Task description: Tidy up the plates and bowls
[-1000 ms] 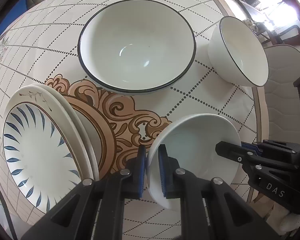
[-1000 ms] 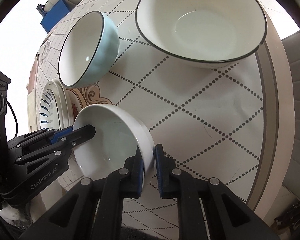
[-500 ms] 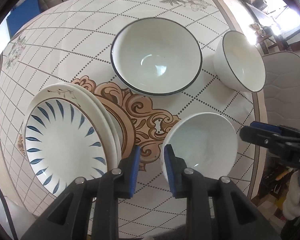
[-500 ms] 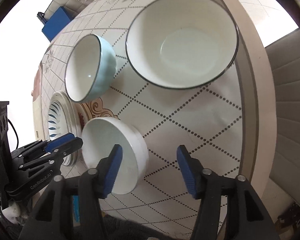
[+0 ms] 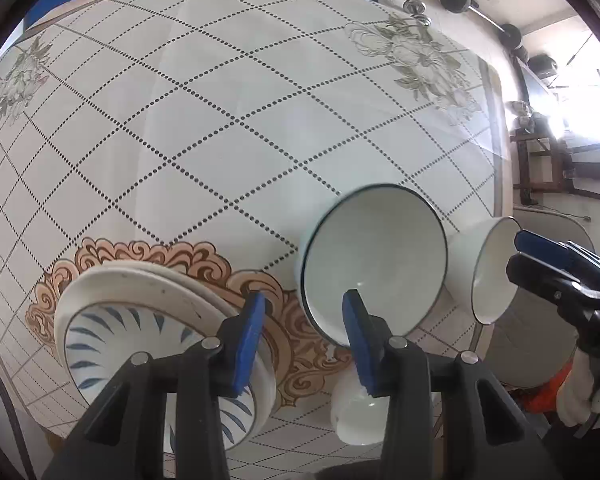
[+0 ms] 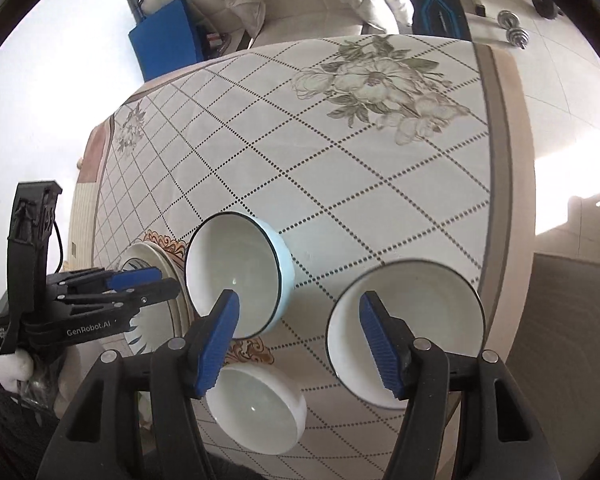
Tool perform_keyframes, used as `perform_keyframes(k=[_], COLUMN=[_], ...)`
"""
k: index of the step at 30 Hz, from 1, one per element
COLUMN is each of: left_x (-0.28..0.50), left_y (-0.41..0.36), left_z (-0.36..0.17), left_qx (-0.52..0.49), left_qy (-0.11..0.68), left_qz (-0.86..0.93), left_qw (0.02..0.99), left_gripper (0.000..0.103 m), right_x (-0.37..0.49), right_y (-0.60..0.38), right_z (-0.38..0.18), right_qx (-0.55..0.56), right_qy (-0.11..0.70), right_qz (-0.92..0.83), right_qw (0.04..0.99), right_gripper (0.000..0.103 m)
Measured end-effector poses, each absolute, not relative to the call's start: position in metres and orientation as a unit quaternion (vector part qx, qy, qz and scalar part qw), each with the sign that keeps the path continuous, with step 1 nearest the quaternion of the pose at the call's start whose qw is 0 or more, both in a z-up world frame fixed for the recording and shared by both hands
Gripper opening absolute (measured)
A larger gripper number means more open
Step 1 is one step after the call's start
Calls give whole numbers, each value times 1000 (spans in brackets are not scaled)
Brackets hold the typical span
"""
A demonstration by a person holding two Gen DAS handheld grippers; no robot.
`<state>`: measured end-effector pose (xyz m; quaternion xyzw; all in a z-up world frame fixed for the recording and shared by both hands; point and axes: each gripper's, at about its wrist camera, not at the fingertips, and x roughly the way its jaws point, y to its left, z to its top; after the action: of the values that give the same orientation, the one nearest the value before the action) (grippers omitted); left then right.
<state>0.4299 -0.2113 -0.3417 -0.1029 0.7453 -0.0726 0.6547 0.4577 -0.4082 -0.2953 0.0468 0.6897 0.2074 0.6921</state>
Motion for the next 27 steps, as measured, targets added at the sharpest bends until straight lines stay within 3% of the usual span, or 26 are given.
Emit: perform_keyframes(k=[7, 19, 22, 24, 27], left_x=[462, 454, 450, 446, 442], left_y=[-222, -243, -252, -255, -257], left_z=[-378, -413, -415, -415, -416], left_qx=[-61, -44, -43, -45, -45], left_qy=[781, 800, 799, 797, 792], left_qz=[-111, -149, -152, -152, -146], left_qw=[611, 579, 581, 582, 591], left_gripper=[38, 36, 34, 27, 21], right_x=[484, 495, 491, 489, 488], right_y=[-363, -360, -357, -354, -353], right_z=[-336, -371, -381, -385, -389], right_qx=[-17, -4, 5, 2, 14], right_qy=[722, 747, 752, 752, 757], right_qz=[244, 264, 268, 269, 273], right_qw=[647, 610, 602, 601, 593], right_gripper=[65, 63, 55, 49, 25])
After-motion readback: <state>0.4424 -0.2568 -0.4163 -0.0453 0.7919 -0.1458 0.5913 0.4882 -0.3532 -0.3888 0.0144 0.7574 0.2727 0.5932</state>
